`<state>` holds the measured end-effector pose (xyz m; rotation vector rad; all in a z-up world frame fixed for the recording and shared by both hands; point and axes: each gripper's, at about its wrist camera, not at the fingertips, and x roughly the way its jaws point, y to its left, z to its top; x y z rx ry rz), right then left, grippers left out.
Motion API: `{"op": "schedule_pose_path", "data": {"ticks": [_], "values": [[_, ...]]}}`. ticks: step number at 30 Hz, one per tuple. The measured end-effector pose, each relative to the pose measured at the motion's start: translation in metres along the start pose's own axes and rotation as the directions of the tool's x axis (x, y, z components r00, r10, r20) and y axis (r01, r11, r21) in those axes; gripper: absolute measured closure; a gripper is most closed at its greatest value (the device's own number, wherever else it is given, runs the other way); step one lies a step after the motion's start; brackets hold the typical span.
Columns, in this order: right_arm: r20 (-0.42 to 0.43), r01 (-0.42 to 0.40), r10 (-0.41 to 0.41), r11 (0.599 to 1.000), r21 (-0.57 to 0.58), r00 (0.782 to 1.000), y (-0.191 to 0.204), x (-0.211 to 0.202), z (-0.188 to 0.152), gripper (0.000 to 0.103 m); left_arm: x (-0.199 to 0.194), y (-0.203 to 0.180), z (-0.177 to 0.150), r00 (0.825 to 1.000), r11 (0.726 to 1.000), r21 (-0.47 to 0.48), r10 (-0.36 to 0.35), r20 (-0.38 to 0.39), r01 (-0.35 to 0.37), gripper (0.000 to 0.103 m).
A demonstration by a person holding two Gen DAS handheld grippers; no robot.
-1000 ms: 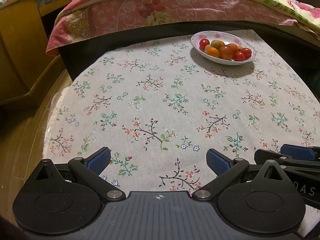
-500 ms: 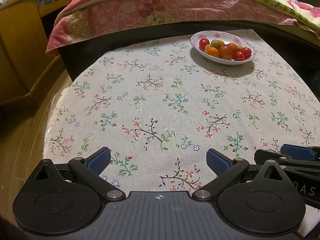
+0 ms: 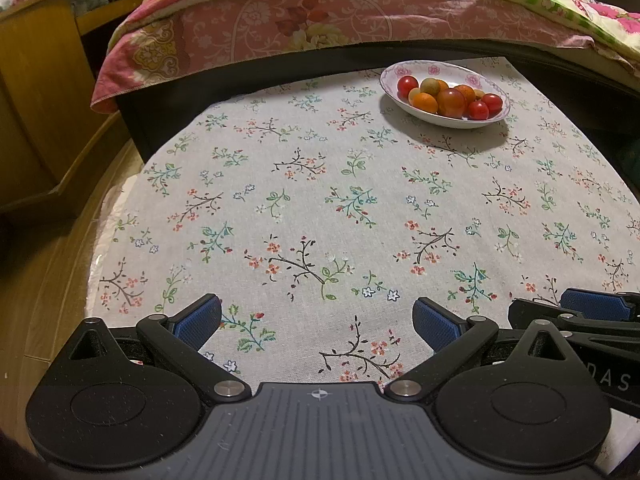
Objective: Organize fruits
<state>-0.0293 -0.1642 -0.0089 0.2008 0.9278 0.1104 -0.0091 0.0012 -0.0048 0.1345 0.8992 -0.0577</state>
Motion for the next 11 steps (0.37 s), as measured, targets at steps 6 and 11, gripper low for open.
{"op": "schedule_pose_path", "data": {"ticks": [6, 11], "values": [[-0.001, 0.0, 0.0, 1.0, 0.0, 1.0, 0.0001, 0.0003, -0.0005, 0.056, -0.0002, 0.0, 0.0003, 1.0, 1.0, -0.001, 0.002, 0.0, -0.002, 0.0], [0.0, 0.002, -0.002, 1.0, -0.001, 1.0, -0.0002, 0.0008, -0.0034, 0.056, 0.0006, -0.0001, -0.0014, 1.0, 1.0, -0.002, 0.007, 0.002, -0.007, 0.0]]}}
